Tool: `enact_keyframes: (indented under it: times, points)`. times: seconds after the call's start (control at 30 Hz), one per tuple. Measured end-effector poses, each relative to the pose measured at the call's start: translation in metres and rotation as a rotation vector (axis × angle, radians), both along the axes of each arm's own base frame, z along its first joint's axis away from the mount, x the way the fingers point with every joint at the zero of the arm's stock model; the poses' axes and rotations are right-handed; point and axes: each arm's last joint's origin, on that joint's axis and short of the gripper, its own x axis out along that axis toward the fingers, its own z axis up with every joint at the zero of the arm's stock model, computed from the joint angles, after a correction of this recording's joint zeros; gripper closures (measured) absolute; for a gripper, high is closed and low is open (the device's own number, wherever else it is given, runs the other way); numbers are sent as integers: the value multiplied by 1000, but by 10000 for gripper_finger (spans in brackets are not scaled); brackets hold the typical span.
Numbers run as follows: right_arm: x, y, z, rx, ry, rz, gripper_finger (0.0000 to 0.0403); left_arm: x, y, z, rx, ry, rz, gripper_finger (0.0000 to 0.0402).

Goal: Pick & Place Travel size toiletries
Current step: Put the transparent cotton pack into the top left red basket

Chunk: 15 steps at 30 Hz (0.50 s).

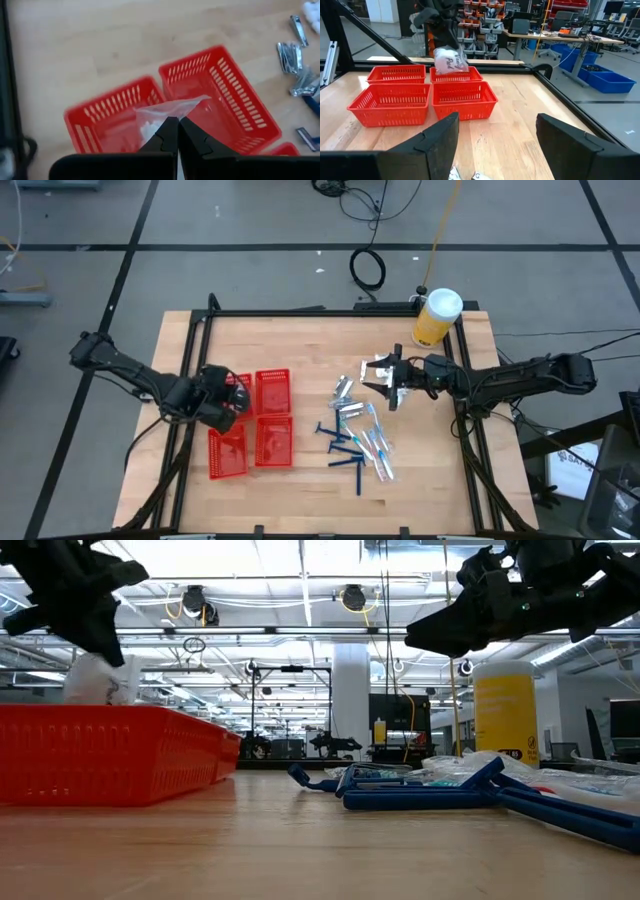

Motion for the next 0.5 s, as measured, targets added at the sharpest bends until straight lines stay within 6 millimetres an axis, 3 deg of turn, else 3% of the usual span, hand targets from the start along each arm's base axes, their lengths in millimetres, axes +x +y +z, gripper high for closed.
enact_keyframes:
  times: [0.13, 0.23, 0.5]
  points:
    - [0, 0, 0, 0, 0, 0, 149, -1, -1, -1, -60, 34, -15, 396]
    - [0, 0, 0, 0, 0, 0, 149, -2, -1, -4, -39, 100, -25, 372]
    - [0, 0, 0, 0, -1, 0, 149, -4, 8, -11, 47, 231, 85, 232]
